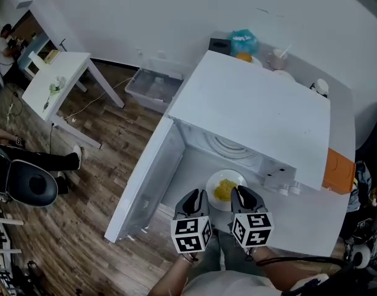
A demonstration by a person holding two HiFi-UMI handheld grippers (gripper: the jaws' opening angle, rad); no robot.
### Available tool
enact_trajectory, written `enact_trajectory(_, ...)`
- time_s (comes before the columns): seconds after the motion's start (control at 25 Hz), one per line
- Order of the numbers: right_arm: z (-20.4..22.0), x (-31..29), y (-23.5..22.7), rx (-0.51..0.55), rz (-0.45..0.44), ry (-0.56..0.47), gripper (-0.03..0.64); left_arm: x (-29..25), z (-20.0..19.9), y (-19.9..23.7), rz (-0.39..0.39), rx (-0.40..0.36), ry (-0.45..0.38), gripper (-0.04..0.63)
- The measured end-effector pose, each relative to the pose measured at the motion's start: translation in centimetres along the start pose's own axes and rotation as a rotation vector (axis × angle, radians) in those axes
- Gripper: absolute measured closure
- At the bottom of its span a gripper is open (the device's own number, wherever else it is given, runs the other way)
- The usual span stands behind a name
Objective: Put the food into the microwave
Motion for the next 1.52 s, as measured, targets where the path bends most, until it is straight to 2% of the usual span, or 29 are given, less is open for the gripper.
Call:
enact_trajectory(0.36,3.8,-1.0,-2.4,-0.042,0.056,0.051,0.574,-2.5,3.4,0.7,-0.003,0.017,0.065,0.534)
enact_trajectory(0.68,4.7,-1.5,-5.1,-0.061,0.103,0.053,0.574,-3.9,6.0,0.7,-0.014,0.042,0.117,0.534)
enact_trajectory(1.12,6.0,-2.1,-6.4,-0.078,0.133,0.104,0.574,-4.5,6.6,0.8,-0.047,0.063,0.151,0.534)
enact_trajectory(1.32,6.3,-2.3,-6.5,-0.089,0.136,0.122,0.574,-4.7,6.7,0.8,-0.047,0.097,0.176,0.534)
enact_trajectory(1.52,6.3,-2.5,-6.4,-0.096,0.147,0.116,0.574,-4.8,6.7,0.5,-0.049,0.09,0.181,0.534)
Point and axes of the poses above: the fingertips, and each gripper's own axes: x backward along the fingers, y to its left, z out of its underside, the point moved 7 cm from there along x, backward along the fingers, and after that the axes turned 8 degrees about -y, right-handed, at the moved point
